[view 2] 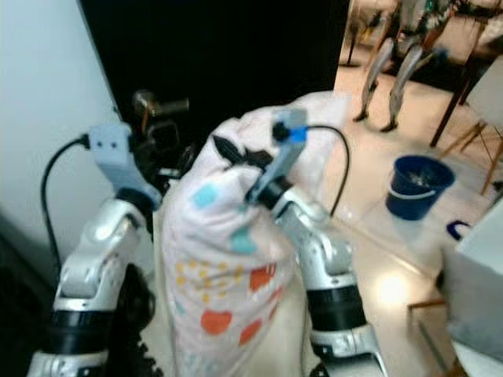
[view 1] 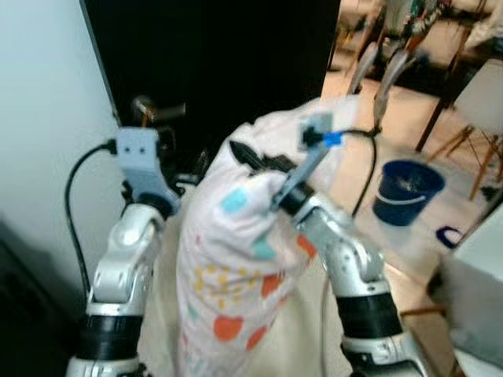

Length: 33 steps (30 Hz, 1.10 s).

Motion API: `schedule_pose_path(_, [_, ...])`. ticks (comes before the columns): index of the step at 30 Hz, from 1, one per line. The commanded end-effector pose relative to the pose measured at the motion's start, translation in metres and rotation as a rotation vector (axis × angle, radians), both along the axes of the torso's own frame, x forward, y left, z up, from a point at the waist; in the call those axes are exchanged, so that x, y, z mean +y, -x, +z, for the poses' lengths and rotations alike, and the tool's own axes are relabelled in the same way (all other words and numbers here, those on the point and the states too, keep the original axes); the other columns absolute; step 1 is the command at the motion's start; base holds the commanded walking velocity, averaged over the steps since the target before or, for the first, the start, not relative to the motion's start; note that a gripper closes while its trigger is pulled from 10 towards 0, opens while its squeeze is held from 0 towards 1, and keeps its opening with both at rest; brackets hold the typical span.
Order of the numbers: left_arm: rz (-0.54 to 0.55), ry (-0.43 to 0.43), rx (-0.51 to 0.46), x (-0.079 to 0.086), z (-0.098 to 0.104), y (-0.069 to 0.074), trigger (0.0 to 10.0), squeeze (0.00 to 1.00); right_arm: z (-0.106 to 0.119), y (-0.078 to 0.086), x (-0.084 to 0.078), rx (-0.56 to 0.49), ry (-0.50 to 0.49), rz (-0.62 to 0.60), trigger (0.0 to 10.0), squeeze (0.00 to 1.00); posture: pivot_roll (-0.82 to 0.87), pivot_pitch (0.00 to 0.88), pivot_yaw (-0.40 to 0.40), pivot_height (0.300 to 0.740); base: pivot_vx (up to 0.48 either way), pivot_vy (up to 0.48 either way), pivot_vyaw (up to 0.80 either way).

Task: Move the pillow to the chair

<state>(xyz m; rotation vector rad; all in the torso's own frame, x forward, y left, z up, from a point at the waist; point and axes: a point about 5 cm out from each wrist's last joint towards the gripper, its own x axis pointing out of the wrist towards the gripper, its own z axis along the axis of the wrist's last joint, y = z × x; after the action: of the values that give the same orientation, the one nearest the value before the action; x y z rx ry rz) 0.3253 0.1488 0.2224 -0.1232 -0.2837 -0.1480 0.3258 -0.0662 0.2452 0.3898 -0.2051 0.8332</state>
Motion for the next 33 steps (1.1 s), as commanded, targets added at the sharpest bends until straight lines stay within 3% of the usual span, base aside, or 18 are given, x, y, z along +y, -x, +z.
schedule_pose_path(1, [-0.014,0.003,0.024,-0.004,-0.004,0.0,10.0,0.0,0.008,0.002,-0.001,-0.043,-0.01,0.009,10.0,0.0,-0.01,0.0,0.001,0.74,0.0,0.0,0.0])
schedule_pose_path(4, [-0.039,-0.033,0.033,-0.009,-0.007,0.002,10.0,0.0,0.005,0.002,0.0,-0.031,0.017,0.016,10.0,0.0,-0.01,0.0,0.004,0.74,0.0,-0.315,0.0])
schedule_pose_path(11, [-0.036,-0.018,0.042,-0.011,-0.008,0.001,10.0,0.0,0.001,0.003,0.002,-0.015,0.039,0.045,10.0,0.0,-0.01,0.0,0.002,0.74,0.0,-0.452,0.0])
schedule_pose_path(16, [-0.024,-0.004,0.042,-0.01,-0.007,0.0,10.0,0.0,-0.014,0.006,0.01,0.032,0.122,0.124,10.0,0.0,-0.01,0.0,0.002,0.74,0.0,0.0,0.0])
schedule_pose_path(17, [-0.022,-0.006,0.043,-0.01,-0.007,0.0,10.0,0.0,-0.025,0.003,0.011,0.081,0.183,0.118,10.0,0.0,-0.01,0.0,0.004,0.74,0.0,0.0,0.0])
schedule_pose_path(18, [-0.022,-0.006,0.043,-0.01,-0.007,0.0,10.0,0.0,-0.025,0.003,0.011,0.081,0.183,0.118,10.0,0.0,-0.01,0.0,0.004,0.74,0.0,0.0,0.0])
schedule_pose_path(20, [-0.021,-0.006,0.046,-0.01,-0.008,-0.001,10.0,0.0,-0.053,-0.008,0.009,0.18,0.392,0.057,10.0,0.0,-0.01,0.0,0.003,0.74,0.0,0.0,0.0])
schedule_pose_path(21, [-0.021,-0.006,0.046,-0.01,-0.008,-0.001,10.0,0.0,-0.053,-0.008,0.009,0.18,0.392,0.057,10.0,0.0,-0.01,0.0,0.003,0.74,0.0,0.0,0.0])
schedule_pose_path(22, [-0.021,-0.006,0.048,-0.011,-0.008,0.0,10.0,0.0,-0.067,-0.016,0.006,0.238,0.493,0.008,10.0,0.0,-0.01,0.0,0.001,0.74,0.0,0.0,0.0])
schedule_pose_path(25, [-0.022,-0.007,0.048,-0.011,-0.008,0.0,10.0,0.0,-0.07,-0.019,0.005,0.248,0.508,-0.005,10.0,0.0,-0.01,0.0,0.001,0.74,0.0,0.0,0.0])
schedule_pose_path(27, [-0.023,-0.009,0.048,-0.012,-0.008,0.0,10.0,0.0,-0.076,-0.023,0.009,0.228,0.599,-0.01,10.0,0.0,0.0,0.0,0.001,0.74,0.0,0.0,0.0])
schedule_pose_path(29, [-0.023,-0.009,0.048,-0.012,-0.008,0.0,10.0,0.0,-0.076,-0.023,0.009,0.228,0.599,-0.01,10.0,0.0,0.0,0.0,0.001,0.74,0.0,0.0,0.0])
schedule_pose_path(31, [-0.022,-0.011,0.048,-0.012,-0.007,0.001,10.0,0.0,-0.081,-0.023,0.012,0.215,0.657,0.001,10.0,0.0,0.01,0.004,-0.002,0.74,0.0,0.0,0.0])
schedule_pose_path(32, [-0.017,-0.015,0.046,-0.011,-0.006,0.002,10.0,0.0,-0.097,-0.022,0.023,0.217,0.786,0.036,10.0,0.0,0.02,0.012,-0.003,0.736,0.0,0.0,0.0])
schedule_pose_path(33, [-0.017,-0.015,0.046,-0.011,-0.006,0.002,10.0,0.0,-0.097,-0.022,0.023,0.217,0.786,0.036,10.0,0.0,0.02,0.012,-0.003,0.736,0.0,0.0,0.0])
